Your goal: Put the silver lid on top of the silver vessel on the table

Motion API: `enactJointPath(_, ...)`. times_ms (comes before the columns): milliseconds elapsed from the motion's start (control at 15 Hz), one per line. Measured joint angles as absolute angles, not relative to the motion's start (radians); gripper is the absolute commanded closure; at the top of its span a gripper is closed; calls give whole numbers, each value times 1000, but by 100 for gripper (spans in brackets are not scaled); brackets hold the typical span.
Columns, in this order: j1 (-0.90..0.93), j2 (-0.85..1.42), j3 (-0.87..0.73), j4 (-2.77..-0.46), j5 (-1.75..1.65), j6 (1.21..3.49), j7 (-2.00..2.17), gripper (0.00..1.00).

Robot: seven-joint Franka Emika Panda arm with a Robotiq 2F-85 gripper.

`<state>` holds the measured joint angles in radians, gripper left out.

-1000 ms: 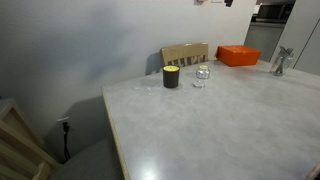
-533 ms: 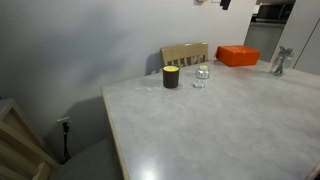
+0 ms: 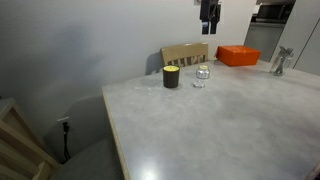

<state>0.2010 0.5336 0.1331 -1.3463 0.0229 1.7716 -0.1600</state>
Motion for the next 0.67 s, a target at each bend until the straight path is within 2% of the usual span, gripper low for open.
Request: enactJointPath(667,170,721,133,-1358,83,1867,-91,0)
